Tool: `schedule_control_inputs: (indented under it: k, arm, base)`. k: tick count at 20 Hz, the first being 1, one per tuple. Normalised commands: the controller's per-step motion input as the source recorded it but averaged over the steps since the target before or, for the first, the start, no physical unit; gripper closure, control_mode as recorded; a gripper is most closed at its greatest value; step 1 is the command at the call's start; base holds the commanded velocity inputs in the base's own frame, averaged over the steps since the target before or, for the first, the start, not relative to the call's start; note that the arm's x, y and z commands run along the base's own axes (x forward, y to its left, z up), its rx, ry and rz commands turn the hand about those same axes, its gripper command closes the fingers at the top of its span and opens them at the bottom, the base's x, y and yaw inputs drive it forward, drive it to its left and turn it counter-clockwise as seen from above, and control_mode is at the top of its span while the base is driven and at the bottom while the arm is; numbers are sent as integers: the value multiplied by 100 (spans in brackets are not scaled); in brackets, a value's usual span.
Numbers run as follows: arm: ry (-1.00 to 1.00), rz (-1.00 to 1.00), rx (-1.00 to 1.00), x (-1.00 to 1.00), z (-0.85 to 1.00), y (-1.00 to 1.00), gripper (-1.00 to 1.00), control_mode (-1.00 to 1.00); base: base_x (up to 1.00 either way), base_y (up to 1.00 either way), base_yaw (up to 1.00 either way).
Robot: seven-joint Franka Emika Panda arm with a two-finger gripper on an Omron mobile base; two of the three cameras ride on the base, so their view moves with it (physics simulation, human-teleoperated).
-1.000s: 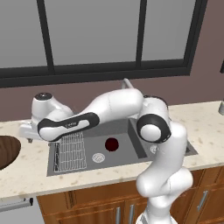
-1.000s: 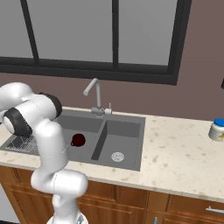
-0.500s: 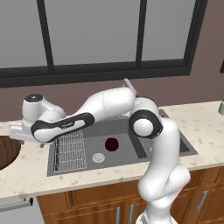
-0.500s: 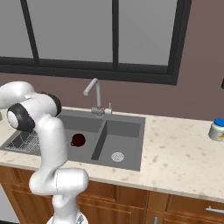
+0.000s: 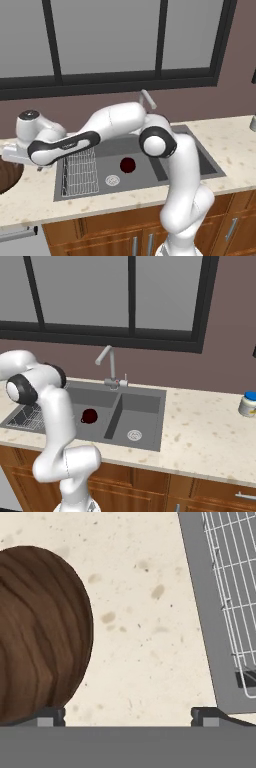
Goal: Pick the mug and place it in the sink. Pick the bowl and place it in the open cabinet and then close the cabinet.
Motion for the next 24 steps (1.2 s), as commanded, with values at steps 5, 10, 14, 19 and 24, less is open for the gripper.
schedule_control_inputs:
  k: [5,10,14,19,24]
  arm:
    - [0,0,13,0,-27,0,-100,-100]
    - [0,0,9,0,-28,0,-100,-100]
    - [0,0,8,0,-22,0,-100,-100]
    - [0,0,2,0,-5,0,-100,-100]
    - [0,0,0,2,-4,4,-100,-100]
  base:
    - [0,0,0]
    - [0,0,0]
    - [0,0,0]
    - [0,0,0]
    - [0,0,0]
